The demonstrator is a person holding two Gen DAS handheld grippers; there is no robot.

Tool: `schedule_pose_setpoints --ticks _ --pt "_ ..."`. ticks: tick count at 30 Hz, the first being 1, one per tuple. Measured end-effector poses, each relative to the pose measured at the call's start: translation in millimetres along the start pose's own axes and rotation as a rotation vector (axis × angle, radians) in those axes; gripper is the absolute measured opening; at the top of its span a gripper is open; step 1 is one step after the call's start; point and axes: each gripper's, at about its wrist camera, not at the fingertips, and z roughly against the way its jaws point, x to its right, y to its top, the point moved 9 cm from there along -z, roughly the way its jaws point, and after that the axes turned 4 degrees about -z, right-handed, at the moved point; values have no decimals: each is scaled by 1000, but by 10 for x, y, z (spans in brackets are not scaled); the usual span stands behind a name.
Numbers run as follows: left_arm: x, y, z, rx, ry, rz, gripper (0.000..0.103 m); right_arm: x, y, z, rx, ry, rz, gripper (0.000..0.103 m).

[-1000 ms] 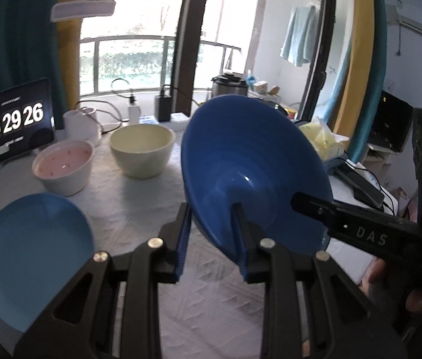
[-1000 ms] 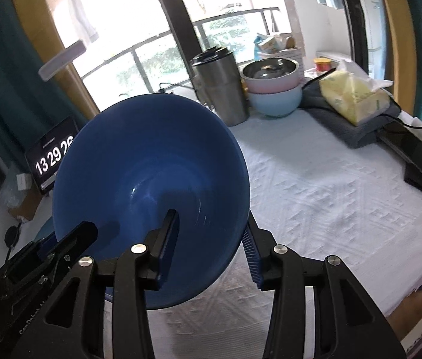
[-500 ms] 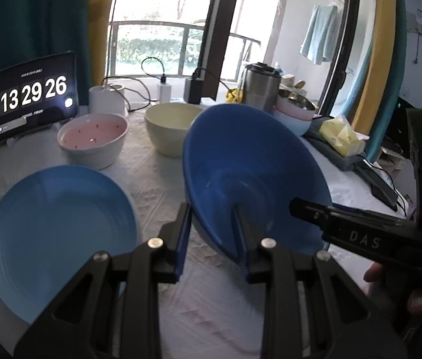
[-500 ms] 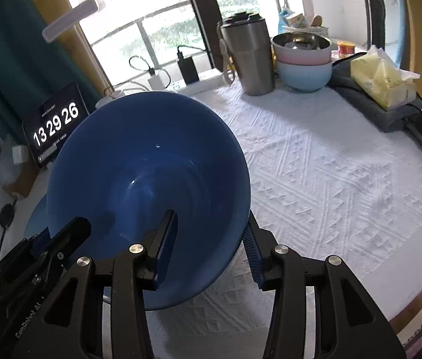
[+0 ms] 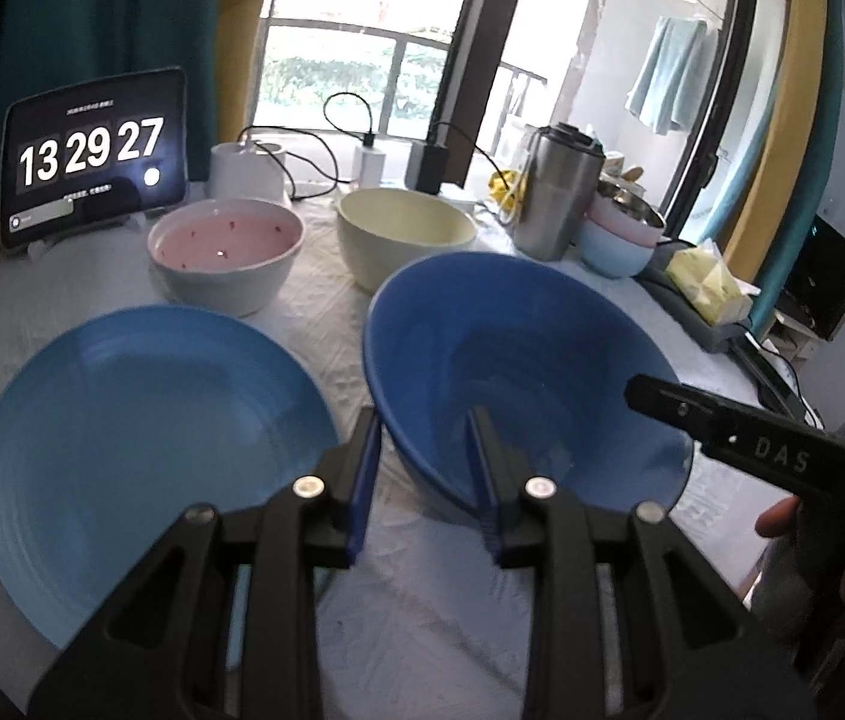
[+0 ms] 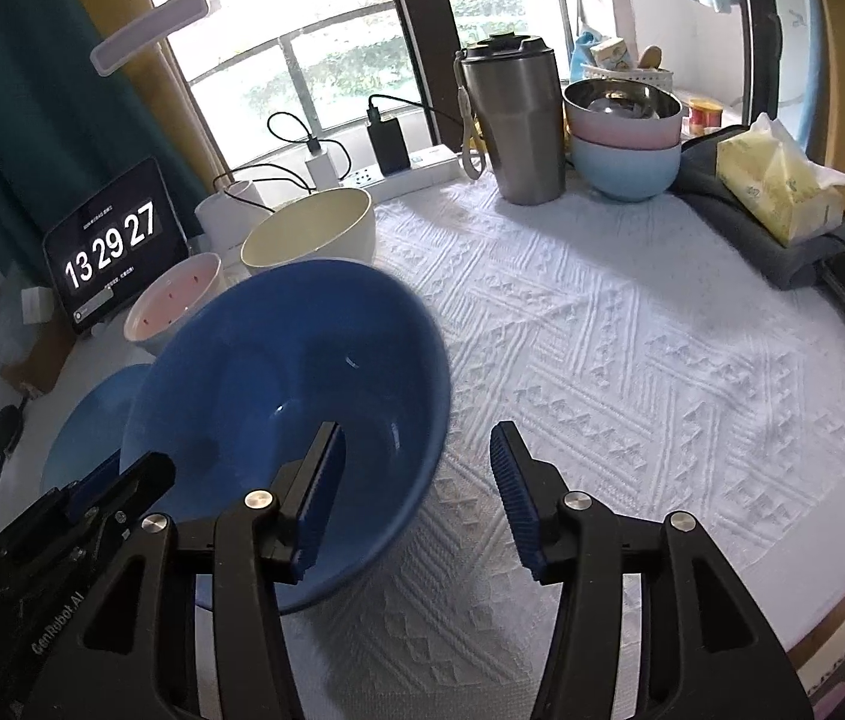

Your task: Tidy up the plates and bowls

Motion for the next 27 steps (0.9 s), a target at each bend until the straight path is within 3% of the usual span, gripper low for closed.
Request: schedule_pose_setpoints --ticks 27 --pt "-628 327 226 76 84 64 35 -310 329 85 71 -1 41 53"
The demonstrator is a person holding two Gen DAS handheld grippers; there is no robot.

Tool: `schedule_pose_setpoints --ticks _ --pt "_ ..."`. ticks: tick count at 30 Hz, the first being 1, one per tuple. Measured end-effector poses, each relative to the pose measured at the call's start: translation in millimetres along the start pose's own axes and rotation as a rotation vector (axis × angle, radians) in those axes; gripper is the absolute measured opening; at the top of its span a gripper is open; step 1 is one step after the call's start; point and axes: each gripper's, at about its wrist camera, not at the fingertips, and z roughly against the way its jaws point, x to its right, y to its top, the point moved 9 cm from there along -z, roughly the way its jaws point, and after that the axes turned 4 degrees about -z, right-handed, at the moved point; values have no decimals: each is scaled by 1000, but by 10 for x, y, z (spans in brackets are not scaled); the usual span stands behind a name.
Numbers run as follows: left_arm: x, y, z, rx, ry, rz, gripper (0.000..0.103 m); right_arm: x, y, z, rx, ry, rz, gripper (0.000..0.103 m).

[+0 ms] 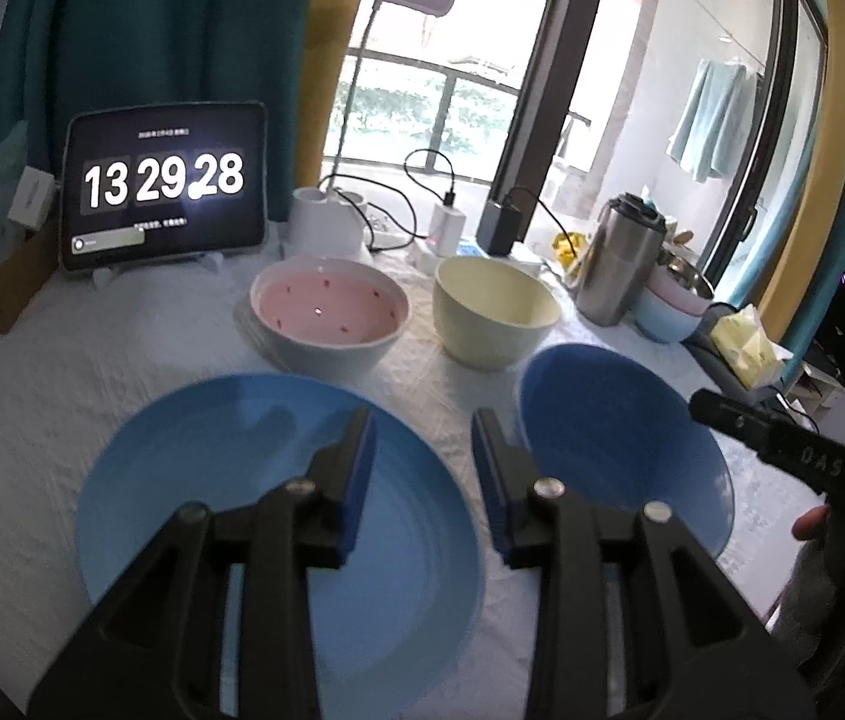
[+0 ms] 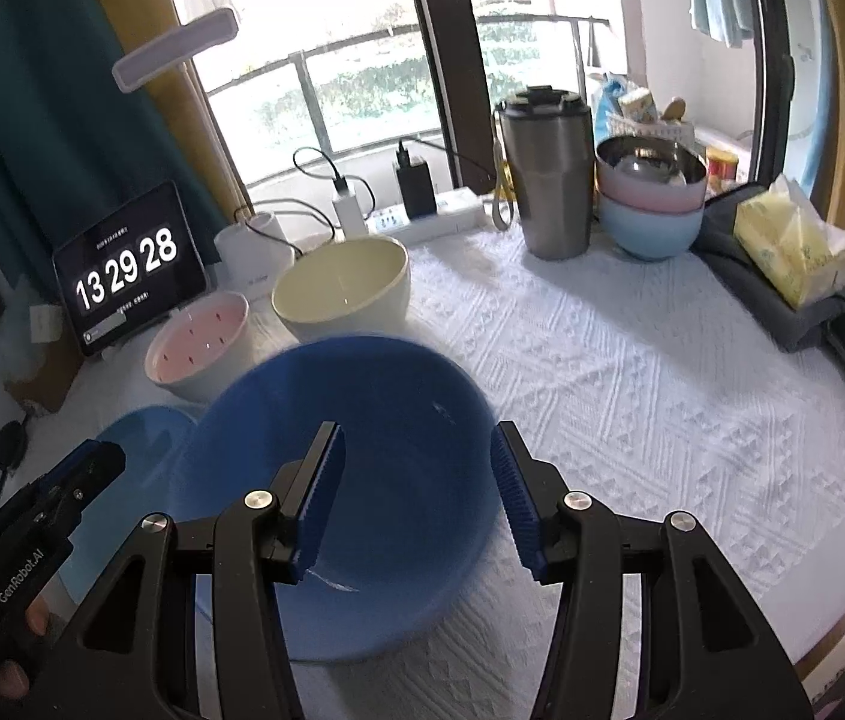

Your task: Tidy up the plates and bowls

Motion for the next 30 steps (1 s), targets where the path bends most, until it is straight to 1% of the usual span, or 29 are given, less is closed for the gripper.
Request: schedule_pose_setpoints --ticks 5,19,21,22,23,30 --pt "-121 113 16 16 14 -1 35 -106 104 23 24 7 6 53" --pt "-471 341 9 42 54 -17 36 -511 247 -130 29 44 38 53" --pt "-527 392 3 47 63 -24 38 -581 277 -160 33 50 46 53" --pt "-548 406 -4 46 65 -27 42 -609 283 -172 34 52 48 53" --pt "-569 421 -7 46 66 -27 44 -648 300 -189 36 56 50 53" --pt "-732 495 -67 33 89 -60 45 -882 386 -295 40 89 39 53"
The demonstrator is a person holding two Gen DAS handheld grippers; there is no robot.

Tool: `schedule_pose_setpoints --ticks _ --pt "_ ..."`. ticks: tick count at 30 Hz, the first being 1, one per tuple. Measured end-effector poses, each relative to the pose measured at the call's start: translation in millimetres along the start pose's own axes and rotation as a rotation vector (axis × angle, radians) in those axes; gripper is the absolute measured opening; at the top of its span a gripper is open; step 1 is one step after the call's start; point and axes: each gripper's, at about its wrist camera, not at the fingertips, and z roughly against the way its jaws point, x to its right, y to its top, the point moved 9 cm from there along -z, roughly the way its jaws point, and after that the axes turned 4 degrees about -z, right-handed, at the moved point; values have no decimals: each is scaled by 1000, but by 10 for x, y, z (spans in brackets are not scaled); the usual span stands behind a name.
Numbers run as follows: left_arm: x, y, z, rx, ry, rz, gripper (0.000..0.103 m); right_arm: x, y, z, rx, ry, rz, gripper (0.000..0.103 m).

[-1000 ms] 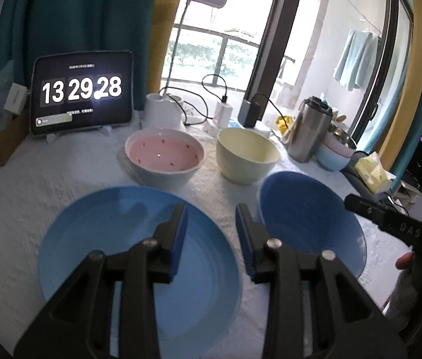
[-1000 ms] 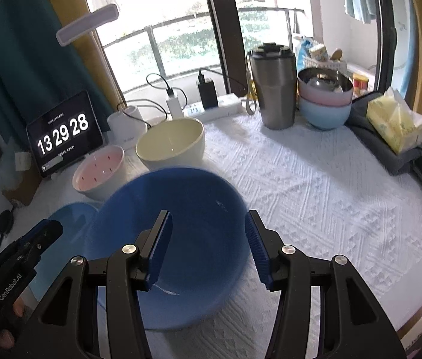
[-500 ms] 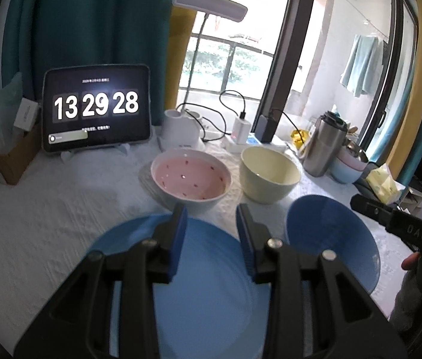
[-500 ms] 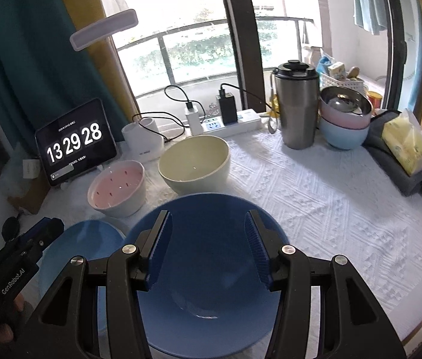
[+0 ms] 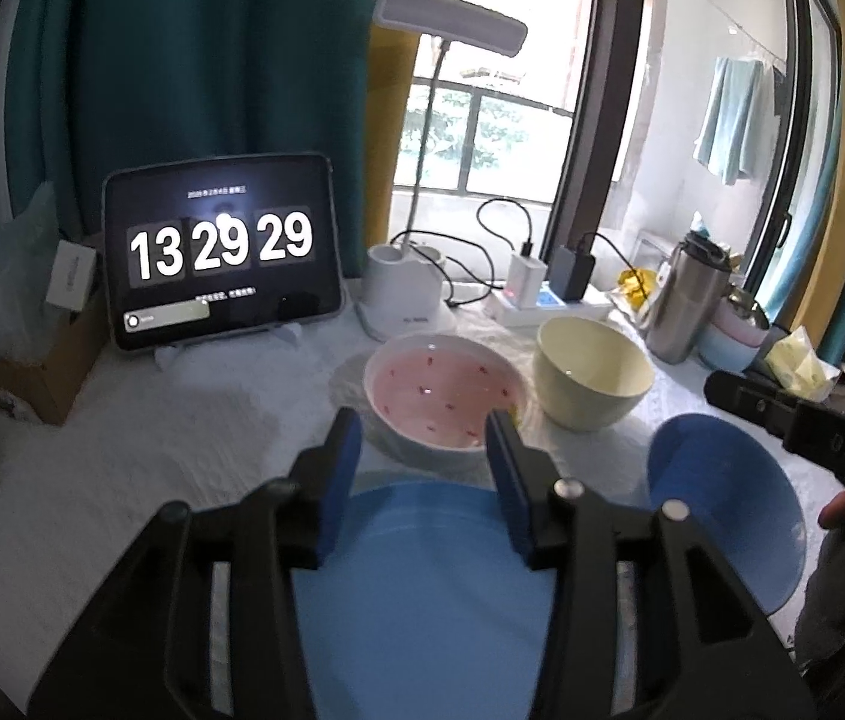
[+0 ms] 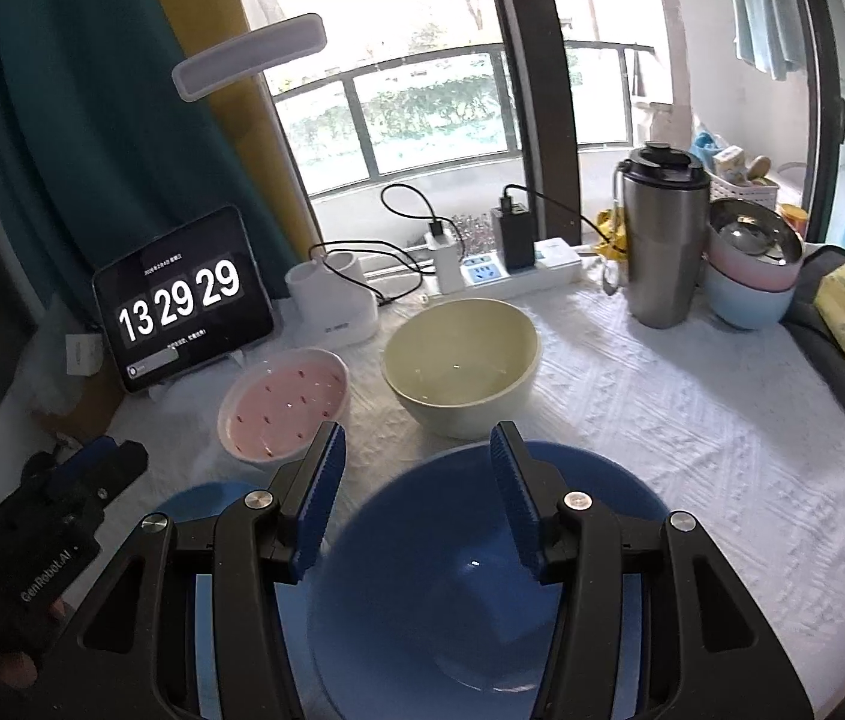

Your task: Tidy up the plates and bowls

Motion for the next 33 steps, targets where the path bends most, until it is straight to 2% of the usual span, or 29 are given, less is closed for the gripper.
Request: schedule_pose_setpoints --ticks 9,16,24,31,33 --pt "-274 88 -193 -35 6 -6 45 -268 -4 -227 -39 18 0 53" --pt "-345 113 -334 -59 -13 16 45 -467 15 -375 -66 35 -6 53" --pt "-402 62 -581 -144 -23 72 45 -655 -118 -720 -173 44 -47 53" --pt "-372 -17 -771 -212 -33 94 45 -681 -293 -1060 -294 2 -162 53" --pt "-375 -54 -832 -235 -38 106 45 -661 -318 -1133 -300 -16 -180 53"
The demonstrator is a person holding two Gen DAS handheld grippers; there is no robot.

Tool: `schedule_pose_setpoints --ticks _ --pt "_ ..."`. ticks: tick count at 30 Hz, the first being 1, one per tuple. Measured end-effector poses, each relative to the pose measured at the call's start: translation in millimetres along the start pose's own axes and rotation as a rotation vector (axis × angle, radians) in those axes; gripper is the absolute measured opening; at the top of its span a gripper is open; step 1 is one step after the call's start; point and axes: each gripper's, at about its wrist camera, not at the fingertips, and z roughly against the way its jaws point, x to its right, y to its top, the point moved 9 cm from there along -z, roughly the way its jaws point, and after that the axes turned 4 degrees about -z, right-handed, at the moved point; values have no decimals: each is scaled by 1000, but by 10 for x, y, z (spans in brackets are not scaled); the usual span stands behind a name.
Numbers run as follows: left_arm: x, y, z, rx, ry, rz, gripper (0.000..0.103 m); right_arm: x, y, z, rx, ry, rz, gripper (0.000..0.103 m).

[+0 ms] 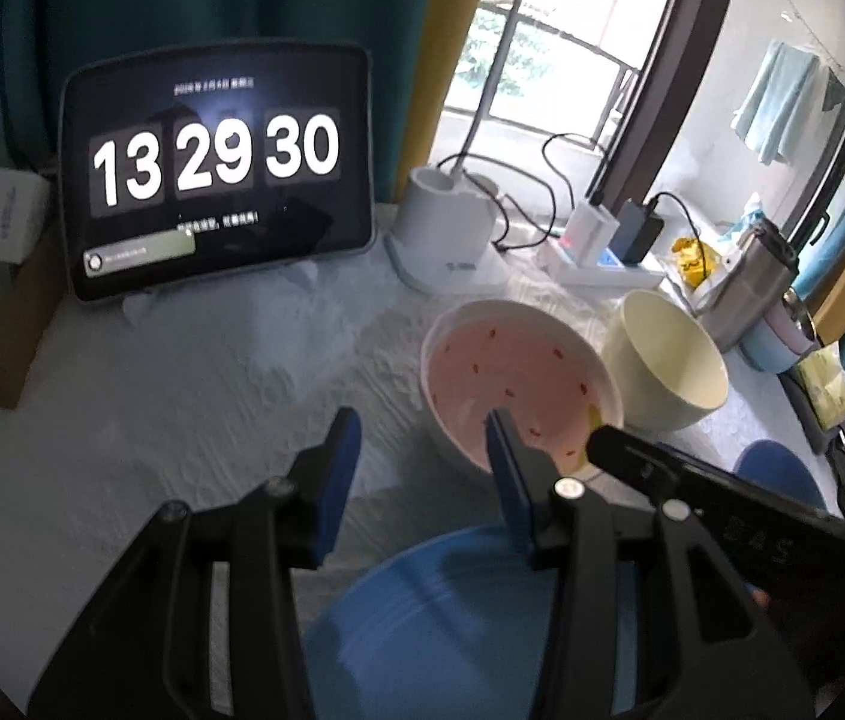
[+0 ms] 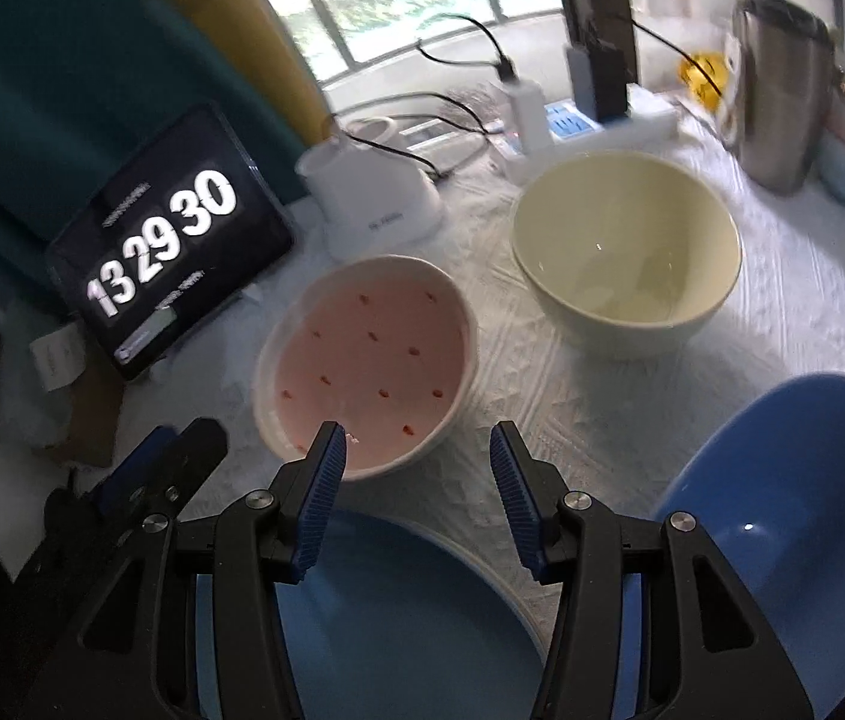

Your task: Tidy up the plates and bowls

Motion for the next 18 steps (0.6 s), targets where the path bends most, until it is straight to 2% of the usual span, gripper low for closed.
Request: schedule_pose_setpoints --ticks 9,11,14,18 --pt "-37 -53 -183 -71 3 14 45 40 55 -174 -8 -37 -22 53" --pt "-22 -44 -172 -68 -4 15 45 55 84 -125 8 -34 -27 53" --pt "-29 -23 -169 -59 -2 18 45 47 182 28 76 -21 -25 53" --pt "-63 -1 -187 -60 8 30 45 15 219 -13 67 -17 -22 53"
